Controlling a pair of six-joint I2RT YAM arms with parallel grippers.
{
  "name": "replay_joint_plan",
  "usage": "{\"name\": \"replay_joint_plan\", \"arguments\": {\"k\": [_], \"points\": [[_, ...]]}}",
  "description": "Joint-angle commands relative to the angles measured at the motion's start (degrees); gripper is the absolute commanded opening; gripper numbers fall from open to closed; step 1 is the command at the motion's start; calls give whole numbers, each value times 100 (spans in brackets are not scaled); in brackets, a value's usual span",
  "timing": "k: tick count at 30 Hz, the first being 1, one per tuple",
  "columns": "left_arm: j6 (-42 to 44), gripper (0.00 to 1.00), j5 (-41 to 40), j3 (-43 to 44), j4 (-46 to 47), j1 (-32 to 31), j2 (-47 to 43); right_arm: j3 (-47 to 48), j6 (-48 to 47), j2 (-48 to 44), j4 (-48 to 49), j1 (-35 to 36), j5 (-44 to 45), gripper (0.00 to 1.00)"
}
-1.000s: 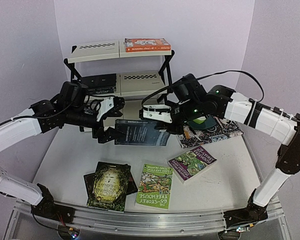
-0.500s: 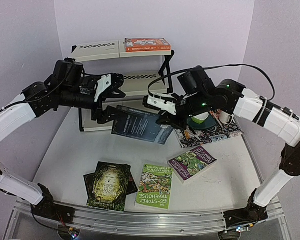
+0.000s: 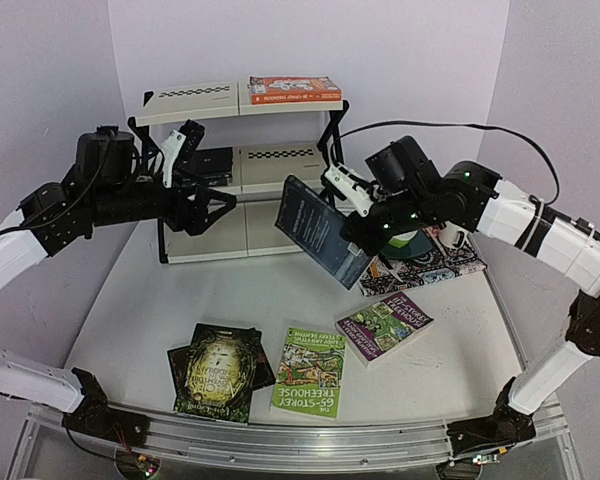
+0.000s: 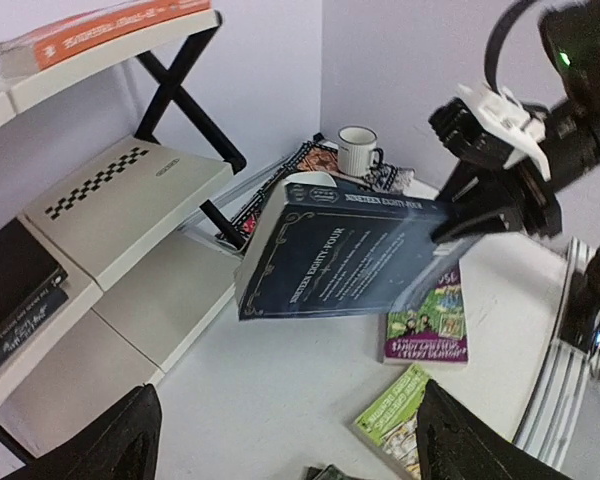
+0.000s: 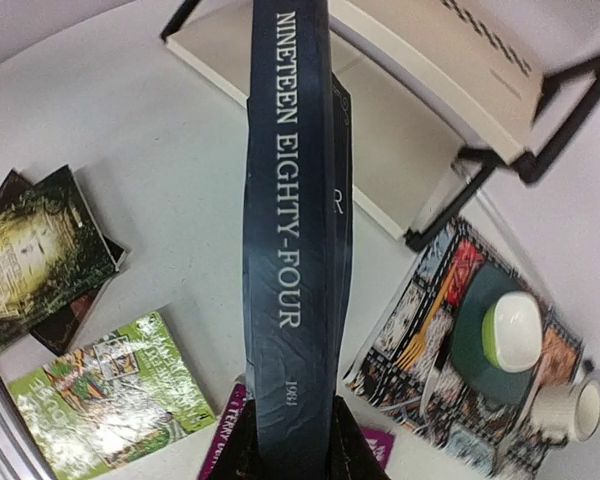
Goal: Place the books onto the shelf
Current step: Pass from the right arm to the left
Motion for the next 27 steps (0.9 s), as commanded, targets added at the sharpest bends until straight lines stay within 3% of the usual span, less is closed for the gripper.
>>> {"name": "replay_joint_plan", "arguments": {"k": [1, 6, 8, 14, 23, 27], "points": [[-2984, 89, -399, -117, 548, -11, 116, 110, 2560, -564, -163, -19, 381, 0], [-6323, 88, -186, -342, 943, -27, 592, -168, 4250, -569, -352, -14, -76, 0], [-6994, 88, -62, -471, 1398, -159, 804, -369, 4622, -537, -179, 13, -188, 0], [-8190, 89, -1198, -203, 1487, -794, 1437, -669, 4305, -308, 217, 379, 275, 0], [-9343, 89, -1094, -24, 1479, -919, 2092, -821, 3459, -120, 470, 812, 646, 0], [-9320, 89, -1141, 84, 1470, -967, 2239, -822, 3139, -36, 463, 915, 633, 0]]}}
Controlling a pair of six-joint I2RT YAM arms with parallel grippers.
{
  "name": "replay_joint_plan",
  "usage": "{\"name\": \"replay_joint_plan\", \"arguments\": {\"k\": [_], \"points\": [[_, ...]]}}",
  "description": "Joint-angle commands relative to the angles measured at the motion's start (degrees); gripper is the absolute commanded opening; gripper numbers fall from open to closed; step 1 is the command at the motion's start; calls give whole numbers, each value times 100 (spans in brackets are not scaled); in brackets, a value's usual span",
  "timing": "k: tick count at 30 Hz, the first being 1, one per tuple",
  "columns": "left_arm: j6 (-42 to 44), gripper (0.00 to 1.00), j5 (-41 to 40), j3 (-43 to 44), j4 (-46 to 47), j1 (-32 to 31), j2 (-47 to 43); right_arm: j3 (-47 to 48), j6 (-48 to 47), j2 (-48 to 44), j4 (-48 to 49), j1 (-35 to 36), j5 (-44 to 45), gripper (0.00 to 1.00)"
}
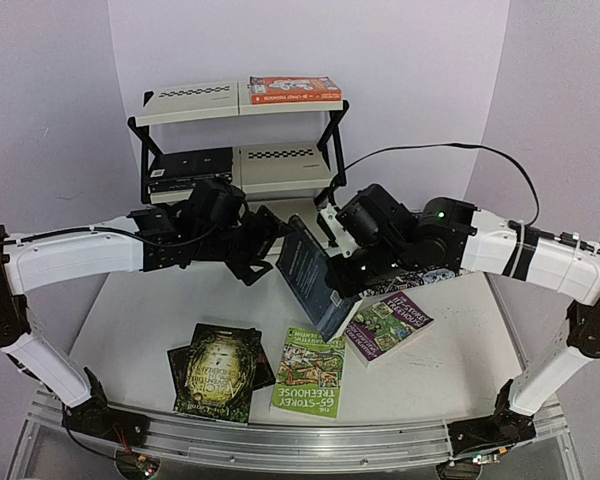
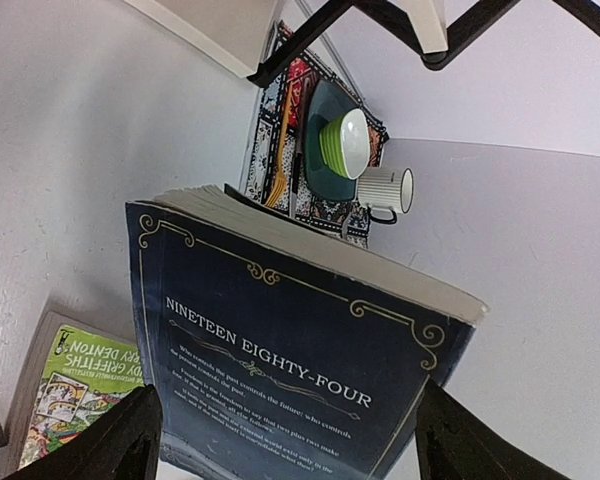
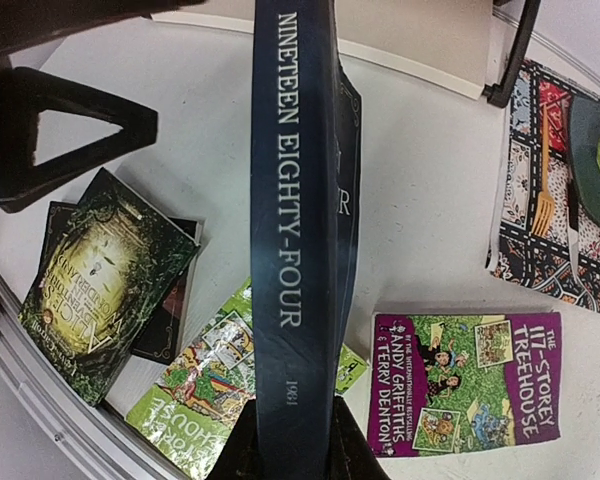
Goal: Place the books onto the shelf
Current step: Pass from the right arm to the left, then pass from the left arm to the right
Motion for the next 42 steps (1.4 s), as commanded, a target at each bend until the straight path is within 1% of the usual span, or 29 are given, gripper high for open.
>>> {"name": "replay_joint_plan", "arguments": {"k": [1, 10, 13, 14, 16, 18, 20, 22, 23, 24, 25, 27, 28, 29, 33, 36, 39, 41, 42], "points": [[-376, 89, -132, 427, 289, -84, 89, 102, -515, 5, 527, 108, 326, 0], [-384, 86, -69, 576, 295, -147, 363, 132, -863, 161, 505, 216, 35, 2], [-388, 86, -64, 599, 290, -169, 407, 152, -846, 214, 472, 245, 87, 2], [-382, 84, -80, 599, 292, -180, 417, 144, -867, 221, 472, 254, 42, 2], [-394, 75, -108, 591, 283, -191, 458, 158, -897, 222, 472, 278, 18, 4], [-441, 59, -106, 559, 281, -192, 497, 181, -962, 238, 472, 294, -32, 8], [-451, 42, -113, 510, 281, -195, 525, 203, -1067, 256, 473, 321, -107, 16], [-449, 23, -170, 451, 283, -196, 531, 199, -1157, 254, 473, 335, -204, 32], [-438, 13, -219, 409, 281, -192, 519, 165, -1221, 238, 472, 336, -287, 37], [-407, 3, -278, 367, 281, -194, 500, 138, -1257, 225, 472, 341, -355, 40], [-368, 0, -328, 326, 281, -192, 475, 101, -1290, 189, 472, 341, -396, 43], [-207, 0, -415, 280, 276, -192, 419, 17, -1377, 112, 474, 339, -509, 55], [-71, 0, -456, 266, 258, -188, 376, -19, -1421, 70, 474, 336, -562, 64], [64, 0, -483, 255, 218, -185, 321, -58, -1456, 21, 472, 339, -602, 69], [701, 0, -635, 369, -212, -155, 68, -198, -1616, -214, 482, 337, -661, 72], [1584, 0, -561, 655, -691, -70, -115, -264, -1740, -378, 475, 337, -506, 73], [2983, 0, -122, 1175, -1104, 43, -287, -283, -1817, -489, 453, 330, -309, 73], [3708, 0, 299, 1702, -1790, 124, -298, -272, -1862, -538, 410, 328, -212, 74], [3943, 0, 510, 2076, -2276, 165, -241, -274, -1864, -562, 390, 325, -162, 75]]}}
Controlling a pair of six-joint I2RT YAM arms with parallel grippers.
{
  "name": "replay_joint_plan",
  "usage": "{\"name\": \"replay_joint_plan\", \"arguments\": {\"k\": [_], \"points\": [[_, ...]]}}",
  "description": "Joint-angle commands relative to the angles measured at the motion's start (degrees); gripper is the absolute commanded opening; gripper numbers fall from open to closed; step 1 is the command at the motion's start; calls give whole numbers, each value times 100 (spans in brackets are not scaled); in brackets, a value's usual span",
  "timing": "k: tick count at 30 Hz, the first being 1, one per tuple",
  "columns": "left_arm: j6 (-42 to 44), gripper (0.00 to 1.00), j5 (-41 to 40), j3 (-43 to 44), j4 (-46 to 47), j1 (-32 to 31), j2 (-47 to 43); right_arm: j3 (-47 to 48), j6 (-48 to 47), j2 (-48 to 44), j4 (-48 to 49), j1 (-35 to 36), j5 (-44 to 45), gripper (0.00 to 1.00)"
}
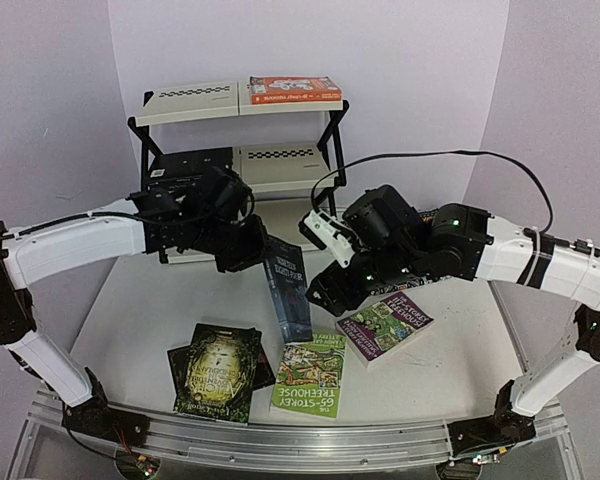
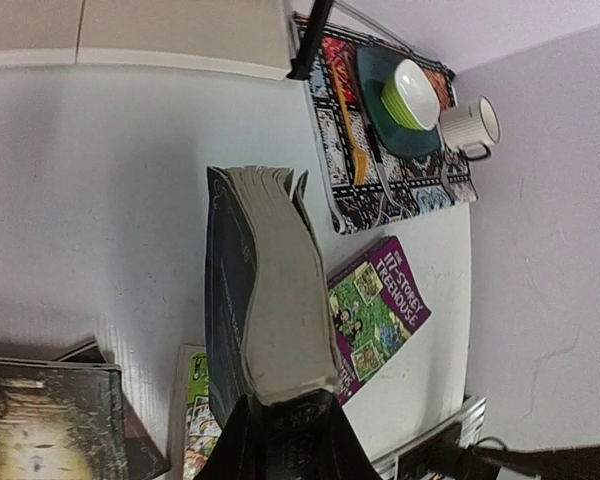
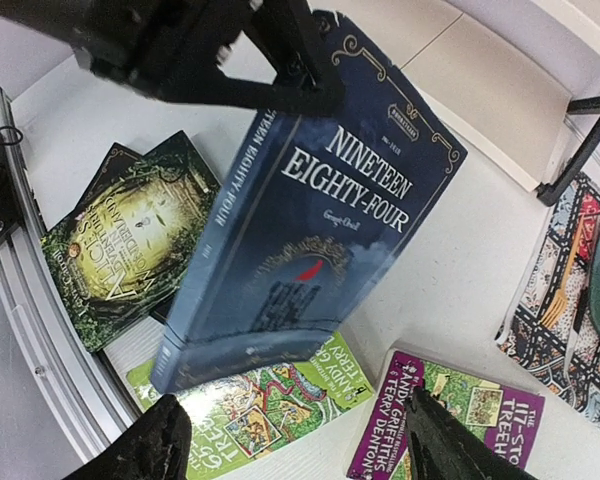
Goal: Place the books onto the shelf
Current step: Pass from the left arm to the right
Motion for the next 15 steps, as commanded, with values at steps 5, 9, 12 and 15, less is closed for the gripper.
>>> {"name": "replay_joint_plan", "arguments": {"k": [5, 9, 12, 15], "points": [[2592, 0, 1639, 2958, -3256, 292, 45, -5, -258, -247, -171, -11, 141, 75], [3335, 0, 1921, 3486, -4422, 287, 235, -79, -252, -208, -172, -14, -4, 76], [3811, 0, 1465, 3491, -4845, 283, 120, -61, -282, -141, -159, -11, -168, 77], [4238, 0, 1044, 3460, -5117, 270, 155, -57, -345, -59, -46, -11, -495, 78]]}}
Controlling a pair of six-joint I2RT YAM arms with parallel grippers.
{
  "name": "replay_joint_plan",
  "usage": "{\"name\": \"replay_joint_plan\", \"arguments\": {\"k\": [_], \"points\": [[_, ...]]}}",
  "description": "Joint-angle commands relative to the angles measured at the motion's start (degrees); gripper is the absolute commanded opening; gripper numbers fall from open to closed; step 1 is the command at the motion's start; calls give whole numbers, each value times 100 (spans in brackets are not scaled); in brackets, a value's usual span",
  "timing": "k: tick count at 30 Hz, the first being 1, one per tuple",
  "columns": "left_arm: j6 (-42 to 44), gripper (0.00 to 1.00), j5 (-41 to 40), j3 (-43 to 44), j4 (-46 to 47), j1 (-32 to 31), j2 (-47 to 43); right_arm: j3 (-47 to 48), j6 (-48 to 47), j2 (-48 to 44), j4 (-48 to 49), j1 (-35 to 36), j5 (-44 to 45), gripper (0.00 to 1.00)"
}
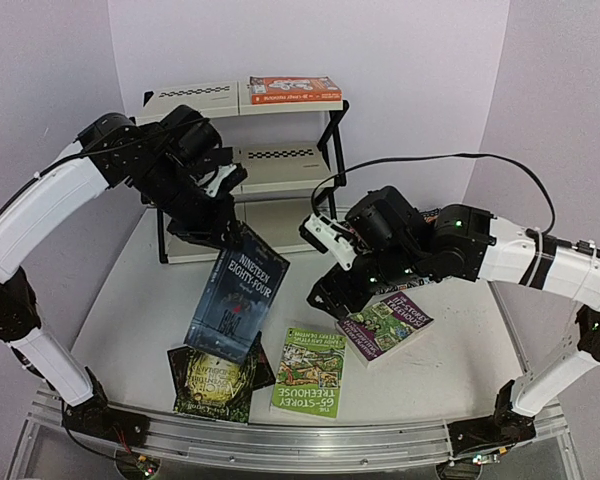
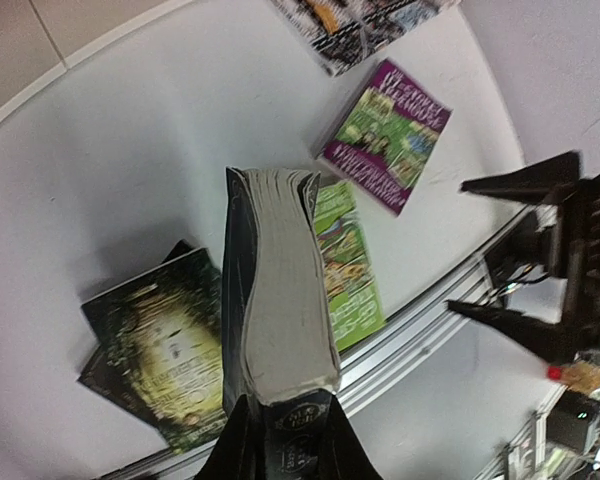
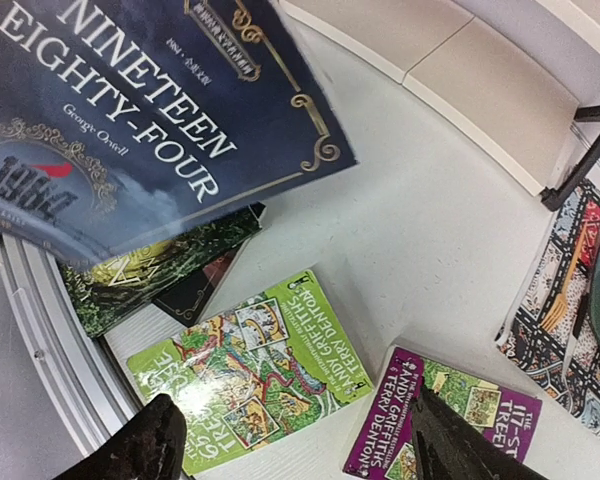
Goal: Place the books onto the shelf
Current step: Pass from the left arm to the right
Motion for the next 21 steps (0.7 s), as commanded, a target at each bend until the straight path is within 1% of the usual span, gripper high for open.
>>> {"name": "replay_joint_plan", "arguments": {"k": [1, 4, 7, 9, 12, 13, 15, 18, 19, 21], "points": [[1068, 0, -488, 221, -796, -12, 57, -8, -189, 63, 79, -3, -492, 80], [1523, 0, -844, 191, -966, -170, 324, -187, -531, 92, 280, -4, -768, 89], [1849, 0, -750, 77, -970, -272, 650, -417, -1098, 54, 434, -19, -1089, 96], [2023, 1, -587, 44, -968, -371, 864, -527, -1326, 42, 530, -46, -1402, 98], [2222, 3, -463, 48, -996, -529, 1123, -754, -1495, 129, 846, -170, -1851, 98], [2259, 3, -429, 57, -998, -553, 1167, -864, -1512, 183, 1116, -232, -2011, 98], [2352, 4, -353, 72, -988, -566, 1200, -1177, -1427, 215, 1807, -415, -2432, 98], [2553, 6, -51, 62, -950, -575, 1098, -1643, -1195, 301, 3215, -784, -3164, 98], [2614, 6, 62, 60, -932, -580, 1069, -1638, -1262, 398, 3389, -828, -3273, 98], [2734, 6, 220, 60, -924, -603, 1041, -1425, -1513, 617, 3433, -849, -3461, 96]]}}
